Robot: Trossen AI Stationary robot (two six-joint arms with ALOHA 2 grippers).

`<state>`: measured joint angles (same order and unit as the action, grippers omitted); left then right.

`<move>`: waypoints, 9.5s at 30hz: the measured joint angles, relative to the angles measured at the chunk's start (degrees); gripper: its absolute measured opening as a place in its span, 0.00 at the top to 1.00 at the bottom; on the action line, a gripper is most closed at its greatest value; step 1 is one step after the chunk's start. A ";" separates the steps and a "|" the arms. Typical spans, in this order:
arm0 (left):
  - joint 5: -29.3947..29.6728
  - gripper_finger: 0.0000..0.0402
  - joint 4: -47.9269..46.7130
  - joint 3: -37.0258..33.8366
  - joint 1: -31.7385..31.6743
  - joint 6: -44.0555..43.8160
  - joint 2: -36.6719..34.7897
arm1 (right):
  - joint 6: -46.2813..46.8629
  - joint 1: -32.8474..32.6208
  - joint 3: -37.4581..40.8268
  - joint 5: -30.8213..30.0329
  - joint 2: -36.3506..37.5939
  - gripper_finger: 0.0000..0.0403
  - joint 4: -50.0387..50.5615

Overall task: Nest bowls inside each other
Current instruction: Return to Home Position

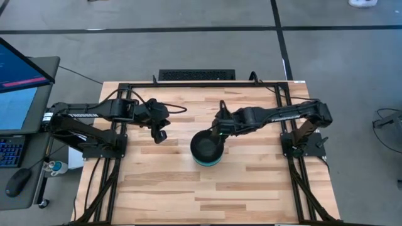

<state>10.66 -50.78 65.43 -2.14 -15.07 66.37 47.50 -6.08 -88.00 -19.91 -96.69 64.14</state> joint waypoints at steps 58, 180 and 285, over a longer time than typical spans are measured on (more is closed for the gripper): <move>7.36 0.97 89.75 -64.83 9.54 24.16 -66.14 | 55.98 -37.93 50.72 -67.73 42.54 0.48 16.19; 18.07 0.97 73.76 -65.05 9.54 14.07 -66.01 | 87.02 17.19 63.83 -53.43 43.67 0.48 -35.13; 21.71 0.97 70.79 -65.05 9.56 10.98 -66.01 | -71.82 -46.76 84.59 -55.54 96.46 0.50 -153.79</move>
<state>32.37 20.01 0.37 7.42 -4.09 0.36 -24.31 -52.83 -3.41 -75.46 -0.23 -89.65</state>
